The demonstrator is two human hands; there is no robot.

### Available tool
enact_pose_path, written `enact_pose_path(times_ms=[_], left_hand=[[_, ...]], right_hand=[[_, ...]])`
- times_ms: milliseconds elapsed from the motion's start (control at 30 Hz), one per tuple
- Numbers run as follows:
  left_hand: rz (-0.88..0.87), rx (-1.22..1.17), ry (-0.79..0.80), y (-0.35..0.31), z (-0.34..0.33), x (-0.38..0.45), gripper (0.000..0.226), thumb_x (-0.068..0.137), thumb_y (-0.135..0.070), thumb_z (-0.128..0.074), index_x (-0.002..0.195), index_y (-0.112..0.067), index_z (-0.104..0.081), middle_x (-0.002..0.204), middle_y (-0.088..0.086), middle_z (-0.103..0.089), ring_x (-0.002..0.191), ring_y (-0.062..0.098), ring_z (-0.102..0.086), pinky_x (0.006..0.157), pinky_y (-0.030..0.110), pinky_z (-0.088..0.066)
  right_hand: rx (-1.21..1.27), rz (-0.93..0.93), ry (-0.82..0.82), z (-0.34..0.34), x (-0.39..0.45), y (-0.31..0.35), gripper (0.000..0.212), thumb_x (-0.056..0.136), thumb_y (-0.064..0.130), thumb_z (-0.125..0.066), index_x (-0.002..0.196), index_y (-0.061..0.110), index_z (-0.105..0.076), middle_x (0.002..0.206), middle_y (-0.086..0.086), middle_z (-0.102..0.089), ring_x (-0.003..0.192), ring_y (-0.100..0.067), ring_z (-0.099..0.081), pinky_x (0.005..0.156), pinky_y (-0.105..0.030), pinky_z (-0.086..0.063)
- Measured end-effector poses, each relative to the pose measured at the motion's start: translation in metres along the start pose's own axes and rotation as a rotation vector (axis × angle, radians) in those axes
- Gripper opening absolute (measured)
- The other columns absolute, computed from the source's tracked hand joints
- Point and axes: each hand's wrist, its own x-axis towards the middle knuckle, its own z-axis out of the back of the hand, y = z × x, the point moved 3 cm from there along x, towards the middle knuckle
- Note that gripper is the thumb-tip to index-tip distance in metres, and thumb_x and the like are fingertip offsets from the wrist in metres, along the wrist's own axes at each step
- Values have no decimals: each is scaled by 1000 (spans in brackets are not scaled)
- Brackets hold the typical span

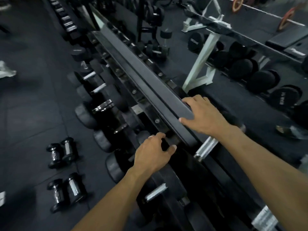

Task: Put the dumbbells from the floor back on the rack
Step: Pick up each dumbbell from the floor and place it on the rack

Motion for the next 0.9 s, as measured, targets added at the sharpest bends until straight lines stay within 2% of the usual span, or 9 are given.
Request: enact_pose_path(times_ms=[267, 533, 733, 900], left_hand=[[232, 22, -157, 140, 59, -92, 54, 89, -55, -53, 133, -26, -46, 124, 0, -56, 113, 22, -56, 88, 36, -48], [474, 7, -210, 289, 89, -233, 57, 89, -59, -50, 134, -25, -45, 124, -1, -55, 112, 21, -56, 85, 36, -48], [645, -10, -197, 387, 79, -339, 53, 90, -56, -50, 133, -25, -47, 126, -2, -53, 115, 21, -54, 87, 35, -47], [793, -38, -127, 459, 33, -391, 49, 90, -54, -49, 129, -25, -49, 123, -2, -55, 113, 21, -54, 87, 36, -48]], right_hand=[[-45, 265, 143, -69, 11, 170, 71, 86, 48, -64, 146, 22, -38, 140, -8, -43, 130, -31, -39, 103, -49, -42], [-90, 533, 287, -162, -38, 362, 69, 88, 48, -62, 147, 24, -35, 139, -5, -43, 128, -28, -41, 101, -46, -43], [-160, 690, 412, -256, -94, 471, 67, 90, 46, -61, 147, 24, -34, 139, -4, -44, 129, -26, -41, 100, -45, -45], [-237, 796, 574, -354, -128, 522, 64, 91, 45, -60, 146, 24, -35, 135, -3, -45, 126, -25, -42, 98, -42, -44]])
